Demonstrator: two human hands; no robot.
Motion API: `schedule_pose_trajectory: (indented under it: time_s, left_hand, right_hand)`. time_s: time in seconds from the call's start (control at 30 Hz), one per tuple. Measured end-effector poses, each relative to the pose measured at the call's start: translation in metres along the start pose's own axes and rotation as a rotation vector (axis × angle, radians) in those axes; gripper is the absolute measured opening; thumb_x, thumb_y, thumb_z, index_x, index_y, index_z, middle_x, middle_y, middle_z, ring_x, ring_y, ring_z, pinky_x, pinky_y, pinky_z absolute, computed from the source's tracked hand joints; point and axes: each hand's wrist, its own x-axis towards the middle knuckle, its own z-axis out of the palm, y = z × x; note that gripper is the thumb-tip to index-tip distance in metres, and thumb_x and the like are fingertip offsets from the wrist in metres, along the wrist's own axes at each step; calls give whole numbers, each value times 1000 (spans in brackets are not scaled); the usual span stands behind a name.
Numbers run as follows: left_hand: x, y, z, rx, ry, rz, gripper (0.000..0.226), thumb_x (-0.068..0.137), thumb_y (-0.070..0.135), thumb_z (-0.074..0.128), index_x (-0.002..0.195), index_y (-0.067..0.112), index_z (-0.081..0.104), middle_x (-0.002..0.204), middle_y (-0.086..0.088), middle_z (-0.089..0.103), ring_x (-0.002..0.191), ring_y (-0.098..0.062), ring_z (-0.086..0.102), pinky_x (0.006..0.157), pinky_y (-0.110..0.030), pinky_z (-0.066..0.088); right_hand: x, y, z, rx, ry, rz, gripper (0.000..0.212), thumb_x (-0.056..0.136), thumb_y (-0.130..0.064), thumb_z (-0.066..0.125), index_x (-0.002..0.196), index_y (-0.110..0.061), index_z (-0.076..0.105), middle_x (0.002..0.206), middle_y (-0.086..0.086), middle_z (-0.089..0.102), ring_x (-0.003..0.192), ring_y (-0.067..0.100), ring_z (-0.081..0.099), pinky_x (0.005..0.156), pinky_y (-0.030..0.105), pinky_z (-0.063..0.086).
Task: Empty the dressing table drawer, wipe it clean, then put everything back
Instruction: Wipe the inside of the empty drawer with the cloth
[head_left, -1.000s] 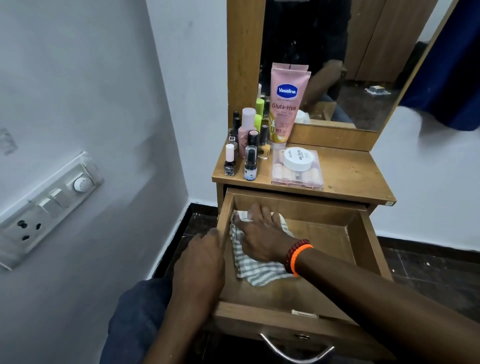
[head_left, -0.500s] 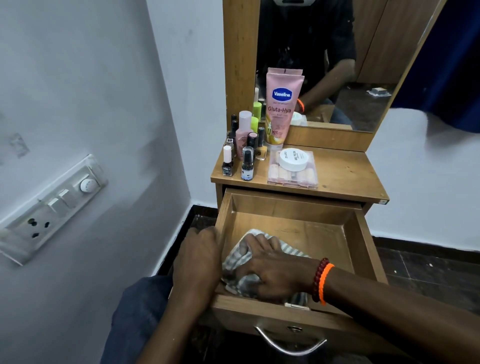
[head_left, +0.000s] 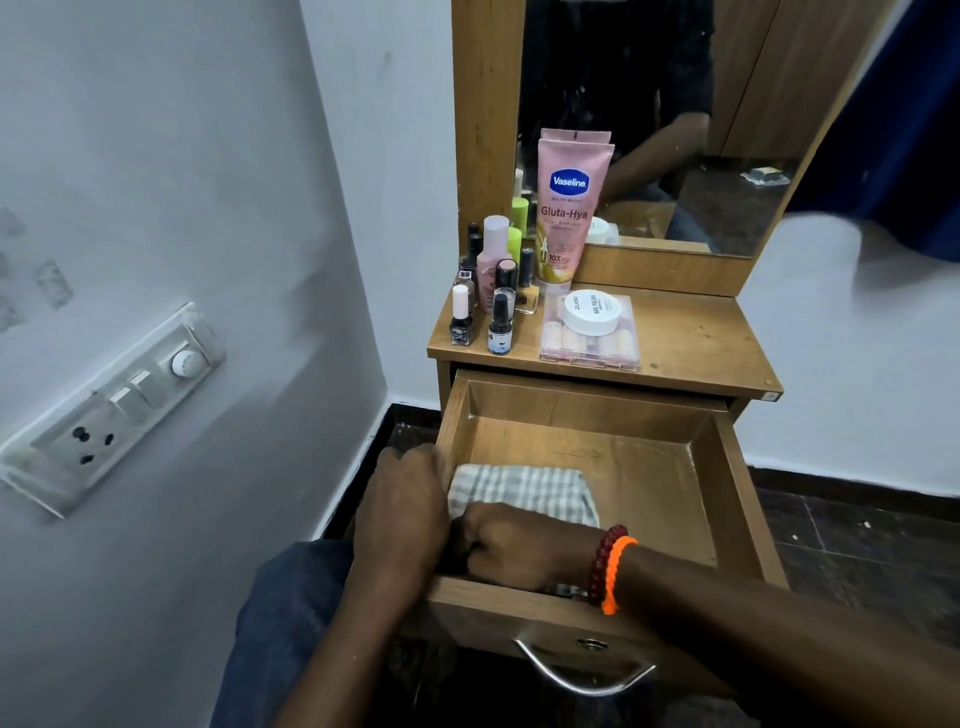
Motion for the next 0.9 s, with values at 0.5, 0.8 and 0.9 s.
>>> schedule_pose_trajectory:
  time_s: [0.5, 0.8, 0.9]
  left_hand:
    - [-2, 4, -9, 14, -42, 15, 32, 98, 5, 40, 117, 14, 64, 107, -8, 59, 87, -24, 57, 71, -34, 45]
    - [-2, 5, -9, -23, -15, -9, 32, 99, 6, 40, 118, 11, 66, 109, -10, 60, 94, -28, 60, 72, -32, 42]
    - [-3, 6, -9, -8, -15, -2, 30, 100, 7, 41, 117, 12, 66, 104, -7, 59, 95, -27, 59, 74, -33, 46]
  right_hand:
    - [-67, 38, -50, 97, -258, 136, 40, 91, 18, 41, 115, 10, 72, 117, 27, 71, 91, 36, 70, 74, 31, 55]
    - [-90, 28, -52, 112, -254, 181, 37, 95, 0, 41, 97, -12, 76, 114, 18, 72, 90, 18, 67, 78, 23, 56]
    - [-47, 4, -30, 60, -209, 155, 32, 102, 5, 46, 125, 8, 67, 125, 28, 68, 106, 34, 66, 95, 29, 51]
